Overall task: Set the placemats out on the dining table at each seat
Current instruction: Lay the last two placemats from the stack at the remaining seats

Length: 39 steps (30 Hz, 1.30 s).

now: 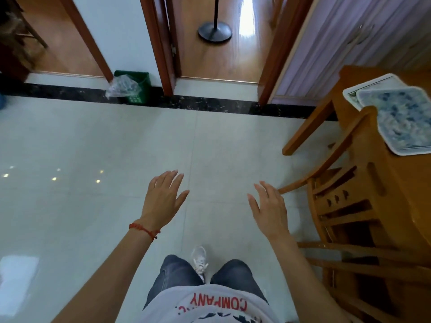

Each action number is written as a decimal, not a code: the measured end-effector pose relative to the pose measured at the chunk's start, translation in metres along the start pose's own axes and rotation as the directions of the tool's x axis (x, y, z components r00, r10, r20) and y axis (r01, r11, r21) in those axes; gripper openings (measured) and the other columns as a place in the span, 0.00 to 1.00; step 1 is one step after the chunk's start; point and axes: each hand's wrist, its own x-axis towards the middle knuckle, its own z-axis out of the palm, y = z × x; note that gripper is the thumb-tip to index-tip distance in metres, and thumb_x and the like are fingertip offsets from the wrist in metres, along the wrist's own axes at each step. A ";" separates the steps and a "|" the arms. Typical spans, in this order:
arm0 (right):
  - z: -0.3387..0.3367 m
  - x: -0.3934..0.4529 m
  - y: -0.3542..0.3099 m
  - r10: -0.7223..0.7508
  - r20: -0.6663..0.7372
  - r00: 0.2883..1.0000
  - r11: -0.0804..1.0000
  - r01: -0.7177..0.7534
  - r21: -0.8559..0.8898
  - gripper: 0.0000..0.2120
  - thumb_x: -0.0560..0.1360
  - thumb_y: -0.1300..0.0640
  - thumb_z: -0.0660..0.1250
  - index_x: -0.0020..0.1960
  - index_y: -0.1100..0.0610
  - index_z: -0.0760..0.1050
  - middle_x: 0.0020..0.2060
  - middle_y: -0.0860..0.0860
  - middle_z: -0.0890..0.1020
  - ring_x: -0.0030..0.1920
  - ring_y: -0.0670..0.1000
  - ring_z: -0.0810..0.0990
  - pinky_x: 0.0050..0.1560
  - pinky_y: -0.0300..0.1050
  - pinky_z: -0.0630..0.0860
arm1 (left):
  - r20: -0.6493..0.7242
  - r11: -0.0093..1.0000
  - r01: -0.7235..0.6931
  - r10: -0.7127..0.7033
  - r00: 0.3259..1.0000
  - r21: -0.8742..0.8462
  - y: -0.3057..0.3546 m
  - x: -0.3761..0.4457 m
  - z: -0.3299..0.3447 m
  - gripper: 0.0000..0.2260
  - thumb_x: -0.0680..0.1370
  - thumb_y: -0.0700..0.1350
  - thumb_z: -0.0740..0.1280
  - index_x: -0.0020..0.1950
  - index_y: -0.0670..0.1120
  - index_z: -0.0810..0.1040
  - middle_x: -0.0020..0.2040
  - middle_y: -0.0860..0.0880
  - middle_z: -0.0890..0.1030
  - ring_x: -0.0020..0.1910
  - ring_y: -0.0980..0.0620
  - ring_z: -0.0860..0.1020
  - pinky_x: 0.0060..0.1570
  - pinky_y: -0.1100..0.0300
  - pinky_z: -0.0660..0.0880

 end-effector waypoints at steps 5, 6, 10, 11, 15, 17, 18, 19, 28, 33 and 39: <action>0.000 0.050 0.003 0.043 0.006 0.999 0.999 -0.043 0.002 0.34 0.78 0.39 0.41 0.59 0.61 0.75 0.58 0.60 0.79 0.58 0.59 0.77 0.57 0.53 0.74 | 0.001 0.999 -0.037 0.037 0.999 0.003 -0.008 0.064 -0.006 0.31 0.80 0.58 0.41 0.58 0.40 0.76 0.56 0.41 0.80 0.55 0.41 0.79 0.53 0.47 0.75; 0.000 0.062 0.006 0.050 0.006 0.999 0.999 -0.050 0.003 0.33 0.78 0.39 0.41 0.59 0.61 0.75 0.57 0.60 0.79 0.58 0.59 0.78 0.56 0.53 0.75 | 0.003 0.999 -0.045 0.045 0.999 -0.002 -0.008 0.078 -0.005 0.31 0.80 0.58 0.42 0.59 0.40 0.76 0.56 0.41 0.80 0.55 0.41 0.79 0.53 0.47 0.75; -0.001 0.114 0.022 0.072 0.005 0.997 0.997 -0.072 -0.011 0.33 0.78 0.40 0.42 0.57 0.61 0.76 0.55 0.60 0.80 0.55 0.59 0.79 0.53 0.53 0.76 | 0.006 0.996 -0.084 0.084 0.996 -0.003 -0.004 0.138 0.000 0.29 0.80 0.58 0.44 0.58 0.40 0.76 0.56 0.41 0.80 0.55 0.42 0.79 0.53 0.47 0.75; -0.002 0.129 0.027 0.077 0.006 0.997 0.997 -0.077 -0.005 0.33 0.78 0.40 0.42 0.57 0.61 0.76 0.55 0.60 0.80 0.55 0.60 0.79 0.53 0.53 0.76 | 0.006 0.995 -0.096 0.096 0.995 -0.003 -0.002 0.154 0.001 0.29 0.80 0.58 0.44 0.58 0.40 0.76 0.55 0.41 0.81 0.55 0.42 0.79 0.53 0.47 0.75; -0.010 0.191 0.049 0.102 -0.029 0.994 0.995 -0.103 -0.015 0.34 0.78 0.40 0.40 0.56 0.62 0.76 0.54 0.60 0.81 0.54 0.59 0.80 0.53 0.53 0.77 | 0.019 0.992 -0.124 0.124 0.992 0.000 0.014 0.223 0.001 0.29 0.80 0.58 0.44 0.58 0.40 0.76 0.55 0.40 0.81 0.54 0.41 0.79 0.53 0.47 0.75; -0.018 0.220 0.061 0.133 -0.031 0.991 0.991 -0.134 -0.003 0.34 0.78 0.40 0.40 0.55 0.62 0.77 0.53 0.60 0.81 0.53 0.59 0.80 0.52 0.53 0.77 | 0.033 0.990 -0.138 0.138 0.990 -0.001 0.024 0.258 -0.003 0.29 0.80 0.58 0.44 0.58 0.40 0.76 0.55 0.40 0.81 0.54 0.41 0.79 0.53 0.47 0.75; -0.021 0.233 0.066 0.140 -0.038 0.989 0.990 -0.141 0.000 0.34 0.78 0.40 0.41 0.55 0.62 0.77 0.53 0.60 0.81 0.53 0.60 0.80 0.52 0.54 0.77 | 0.029 0.989 -0.151 0.151 0.988 -0.001 0.029 0.274 -0.006 0.29 0.80 0.58 0.43 0.58 0.40 0.77 0.55 0.40 0.81 0.54 0.41 0.79 0.53 0.47 0.75; -0.023 0.243 0.070 0.141 -0.051 0.989 0.990 -0.141 0.002 0.34 0.78 0.40 0.41 0.54 0.61 0.78 0.53 0.60 0.81 0.53 0.60 0.81 0.52 0.54 0.77 | 0.015 0.986 -0.166 0.166 0.986 -0.001 0.033 0.286 -0.008 0.29 0.80 0.58 0.43 0.57 0.40 0.77 0.55 0.40 0.81 0.54 0.41 0.80 0.52 0.47 0.75; -0.045 0.340 0.120 0.276 -0.076 0.958 0.961 -0.276 0.007 0.32 0.79 0.40 0.42 0.56 0.61 0.77 0.55 0.59 0.80 0.55 0.59 0.79 0.54 0.54 0.77 | 0.047 0.953 -0.302 0.301 0.952 0.011 0.079 0.427 -0.017 0.31 0.80 0.59 0.43 0.58 0.40 0.77 0.55 0.39 0.81 0.54 0.39 0.80 0.53 0.46 0.75; -0.052 0.376 0.146 0.381 -0.032 0.924 0.924 -0.382 -0.030 0.32 0.77 0.39 0.41 0.63 0.57 0.72 0.64 0.57 0.75 0.64 0.57 0.73 0.63 0.53 0.69 | 0.094 0.905 -0.426 0.424 0.901 0.005 0.102 0.501 -0.011 0.31 0.80 0.59 0.42 0.58 0.40 0.77 0.56 0.39 0.81 0.54 0.39 0.80 0.54 0.46 0.75; -0.071 0.416 0.168 0.559 -0.117 0.821 0.826 -0.564 -0.013 0.37 0.75 0.36 0.36 0.65 0.59 0.70 0.64 0.58 0.73 0.64 0.59 0.72 0.64 0.54 0.67 | 0.134 0.802 -0.597 0.595 0.792 -0.031 0.144 0.592 -0.017 0.31 0.80 0.59 0.42 0.59 0.40 0.77 0.57 0.40 0.81 0.55 0.39 0.79 0.55 0.46 0.75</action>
